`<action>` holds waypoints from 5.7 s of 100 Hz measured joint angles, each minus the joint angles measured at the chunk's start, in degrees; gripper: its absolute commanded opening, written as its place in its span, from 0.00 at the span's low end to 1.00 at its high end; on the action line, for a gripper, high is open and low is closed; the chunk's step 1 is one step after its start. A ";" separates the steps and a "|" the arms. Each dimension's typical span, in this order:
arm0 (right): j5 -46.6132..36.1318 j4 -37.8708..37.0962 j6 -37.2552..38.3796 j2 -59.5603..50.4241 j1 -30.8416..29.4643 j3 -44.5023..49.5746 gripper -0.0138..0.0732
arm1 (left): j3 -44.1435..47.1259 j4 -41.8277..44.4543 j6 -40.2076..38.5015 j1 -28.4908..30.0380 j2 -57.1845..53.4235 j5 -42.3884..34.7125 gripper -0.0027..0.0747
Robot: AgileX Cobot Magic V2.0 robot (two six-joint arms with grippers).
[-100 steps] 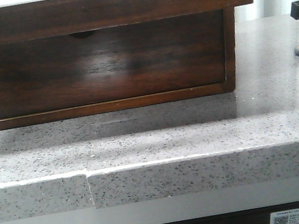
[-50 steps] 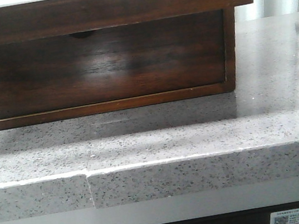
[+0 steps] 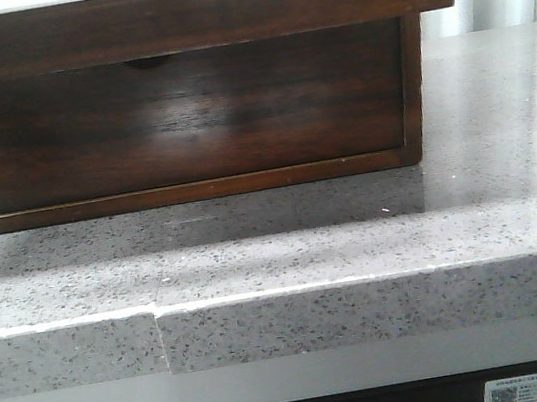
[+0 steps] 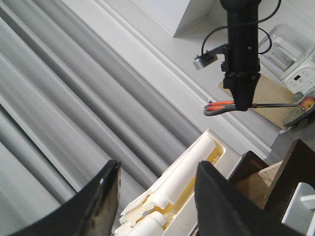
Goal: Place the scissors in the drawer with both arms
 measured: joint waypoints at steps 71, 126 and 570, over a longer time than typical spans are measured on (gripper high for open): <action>-9.21 14.40 -31.11 -3.40 32.87 -0.12 0.08 | 0.00 0.00 0.00 0.00 0.00 0.00 0.46; -8.98 5.58 -32.29 8.54 38.30 -0.12 0.08 | 0.00 0.00 0.00 0.00 0.00 0.00 0.46; -24.50 5.47 -20.92 -69.27 38.30 67.71 0.11 | 19.51 -2.42 -35.97 0.00 -18.17 16.94 0.01</action>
